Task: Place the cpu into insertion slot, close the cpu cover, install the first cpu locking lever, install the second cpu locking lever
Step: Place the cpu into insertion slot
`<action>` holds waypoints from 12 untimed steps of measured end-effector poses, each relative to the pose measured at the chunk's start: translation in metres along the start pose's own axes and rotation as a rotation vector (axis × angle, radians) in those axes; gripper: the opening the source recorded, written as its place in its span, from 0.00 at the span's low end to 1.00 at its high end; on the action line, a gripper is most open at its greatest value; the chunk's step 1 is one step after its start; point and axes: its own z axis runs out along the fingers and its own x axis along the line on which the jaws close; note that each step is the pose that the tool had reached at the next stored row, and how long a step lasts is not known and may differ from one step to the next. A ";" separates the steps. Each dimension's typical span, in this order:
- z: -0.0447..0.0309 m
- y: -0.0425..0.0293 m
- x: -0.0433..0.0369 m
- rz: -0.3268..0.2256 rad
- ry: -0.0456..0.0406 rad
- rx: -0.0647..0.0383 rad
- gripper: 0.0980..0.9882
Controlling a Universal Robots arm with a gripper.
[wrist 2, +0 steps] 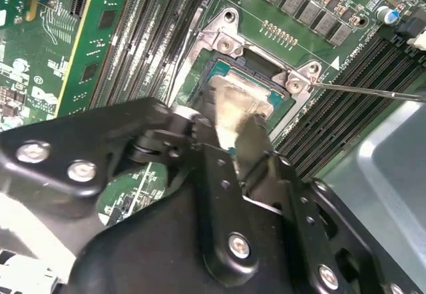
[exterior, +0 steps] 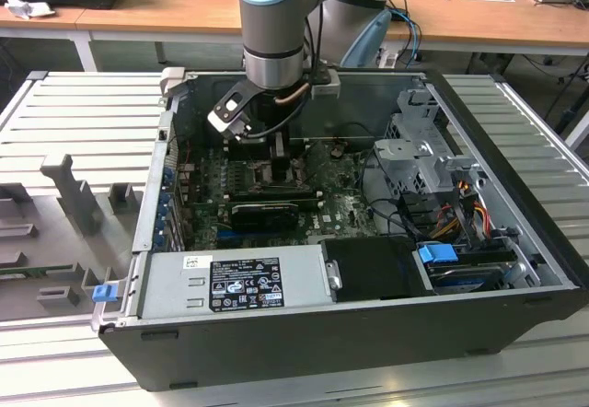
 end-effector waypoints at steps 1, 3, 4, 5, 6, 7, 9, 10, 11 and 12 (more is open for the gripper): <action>-0.0003 0.0000 0.0000 0.000 -0.0012 0.000 0.27; -0.0019 0.0001 0.0000 0.000 -0.0034 0.000 0.07; -0.0028 0.0002 0.0000 0.000 -0.0046 0.000 0.01; -0.0039 0.0003 0.0000 0.000 -0.0056 0.000 0.01; -0.0045 0.0003 0.0000 0.000 -0.0055 0.000 0.01; -0.0048 0.0003 0.0000 0.000 -0.0056 0.000 0.01; -0.0056 0.0004 -0.0001 0.000 -0.0062 0.000 0.01; -0.0066 0.0005 0.0000 0.000 -0.0061 0.000 0.01; -0.0075 0.0005 0.0000 0.000 -0.0061 0.000 0.01; -0.0083 0.0006 0.0000 0.000 -0.0061 0.000 0.01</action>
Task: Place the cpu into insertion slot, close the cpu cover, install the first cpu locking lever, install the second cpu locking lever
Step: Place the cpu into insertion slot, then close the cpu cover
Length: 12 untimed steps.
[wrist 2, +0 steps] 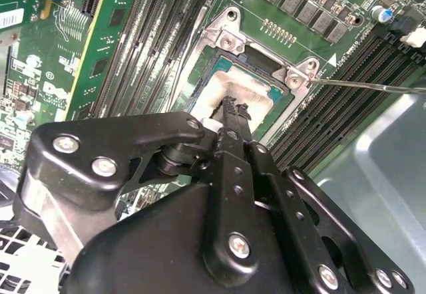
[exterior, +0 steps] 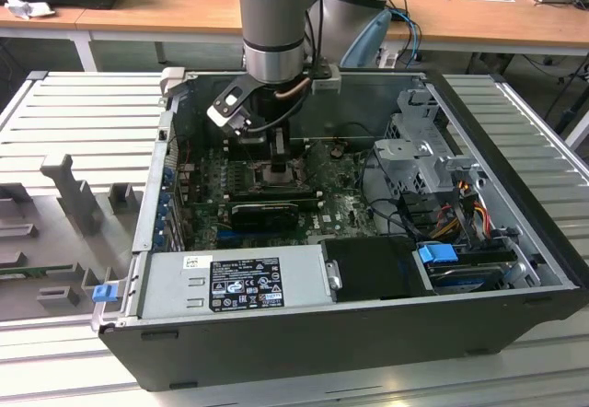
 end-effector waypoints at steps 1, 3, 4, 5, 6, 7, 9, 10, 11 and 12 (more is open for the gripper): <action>-0.0004 0.0000 0.0000 0.000 0.0000 0.000 0.01; -0.0014 0.0001 0.0000 0.000 -0.0001 0.000 0.01; -0.0022 0.0001 0.0000 0.000 0.0000 0.000 0.01; -0.0026 0.0002 0.0000 0.000 -0.0001 0.000 0.01; -0.0030 0.0002 0.0000 0.000 0.0003 0.000 0.01; -0.0030 0.0034 -0.0001 0.000 -0.0002 0.003 0.01; -0.0025 0.0100 0.0000 0.000 -0.0001 0.008 0.01; -0.0023 0.0121 0.0001 0.000 0.0000 0.010 0.01; -0.0021 0.0147 0.0000 0.000 0.0002 0.011 0.01; -0.0020 0.0163 -0.0001 0.001 0.0005 0.011 0.01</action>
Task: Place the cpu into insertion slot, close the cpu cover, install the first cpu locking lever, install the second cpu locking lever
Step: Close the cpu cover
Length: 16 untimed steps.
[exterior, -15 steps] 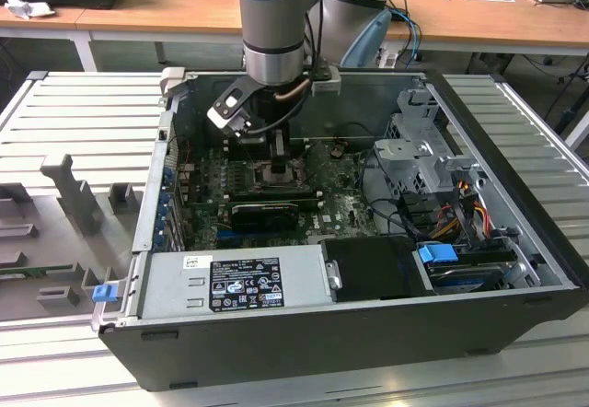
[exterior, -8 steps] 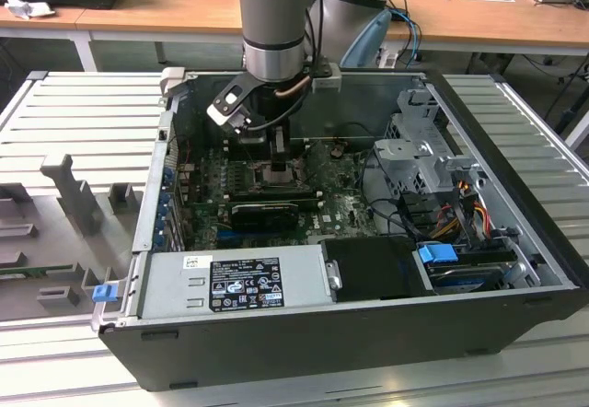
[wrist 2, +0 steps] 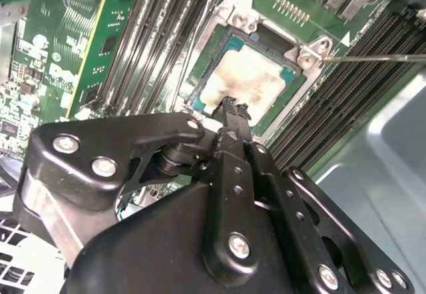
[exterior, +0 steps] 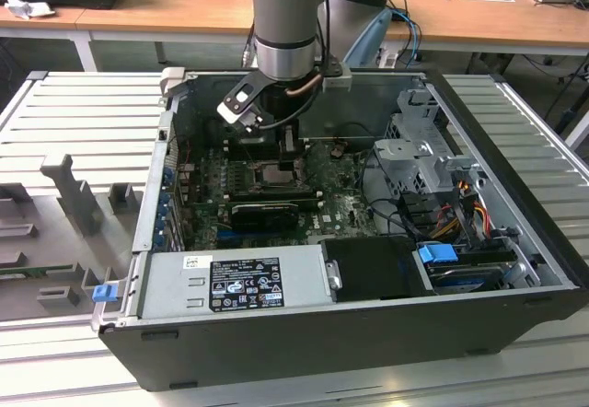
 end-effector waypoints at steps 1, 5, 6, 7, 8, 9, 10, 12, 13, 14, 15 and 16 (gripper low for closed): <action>-0.0001 0.0003 0.0001 0.000 0.0001 0.000 0.01; -0.0057 0.0006 0.0000 0.000 0.0000 0.000 0.01; -0.0077 0.0008 0.0000 0.000 0.0001 0.000 0.01; -0.0086 0.0008 0.0000 0.000 0.0000 0.000 0.01; -0.0093 0.0008 0.0000 0.000 0.0001 0.000 0.01; -0.0097 0.0009 0.0000 0.000 0.0001 0.000 0.01; -0.0102 0.0009 0.0000 0.000 0.0002 0.000 0.01; -0.0116 0.0010 0.0000 0.000 0.0000 0.000 0.01; -0.0125 0.0010 0.0000 0.000 0.0000 0.000 0.01; -0.0144 0.0012 0.0000 0.000 -0.0002 0.000 0.01; -0.0163 0.0013 0.0001 0.000 -0.0005 0.000 0.01; -0.0171 0.0013 0.0002 0.000 -0.0006 0.000 0.01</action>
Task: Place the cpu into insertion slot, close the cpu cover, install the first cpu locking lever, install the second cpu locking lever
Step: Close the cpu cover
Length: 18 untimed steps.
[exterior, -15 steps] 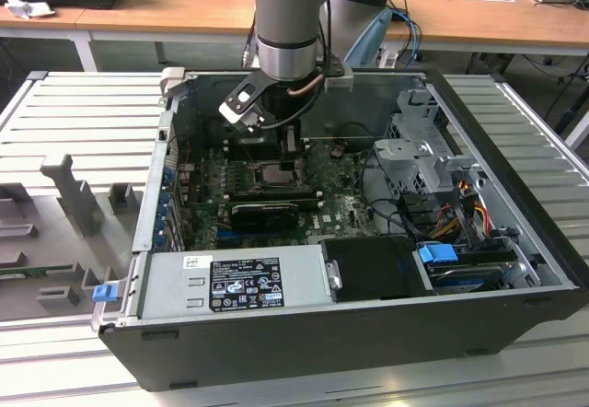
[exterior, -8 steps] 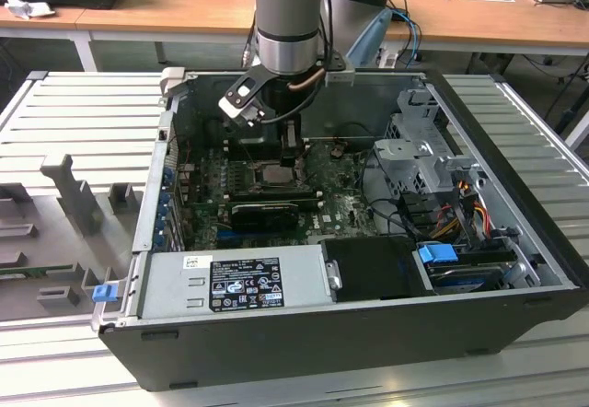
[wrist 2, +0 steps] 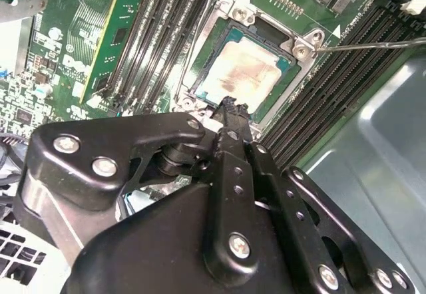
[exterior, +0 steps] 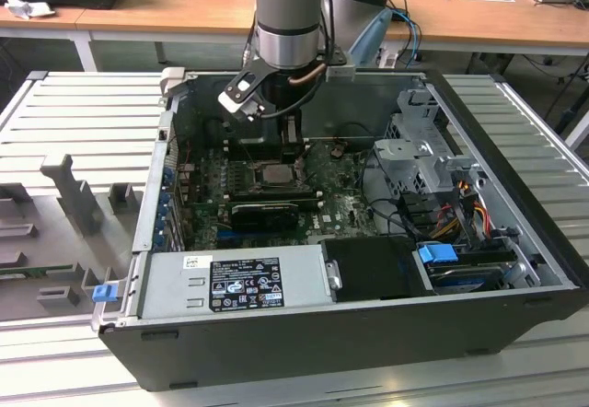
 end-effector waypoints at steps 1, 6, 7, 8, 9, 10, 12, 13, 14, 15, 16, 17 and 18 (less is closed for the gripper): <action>-0.0002 0.0000 0.0000 0.000 0.0002 0.000 0.01; -0.0005 0.0021 0.0000 0.000 -0.0001 0.000 0.01; -0.0004 0.0029 0.0000 0.000 -0.0001 0.000 0.01; -0.0003 0.0050 0.0000 0.000 -0.0001 0.000 0.01; -0.0002 0.0061 0.0000 0.000 0.0000 0.000 0.01; -0.0002 0.0070 0.0000 0.000 0.0000 0.000 0.01; -0.0001 0.0086 0.0001 0.000 0.0000 0.000 0.01; 0.0000 0.0093 0.0001 0.000 0.0000 0.000 0.01; 0.0000 0.0100 0.0001 0.000 0.0000 0.000 0.01; 0.0001 0.0108 0.0001 0.000 0.0000 0.000 0.01; 0.0001 0.0113 0.0001 0.000 0.0000 0.000 0.01; 0.0001 0.0123 0.0001 0.000 0.0000 0.000 0.01; 0.0002 0.0129 0.0001 0.000 0.0000 0.000 0.01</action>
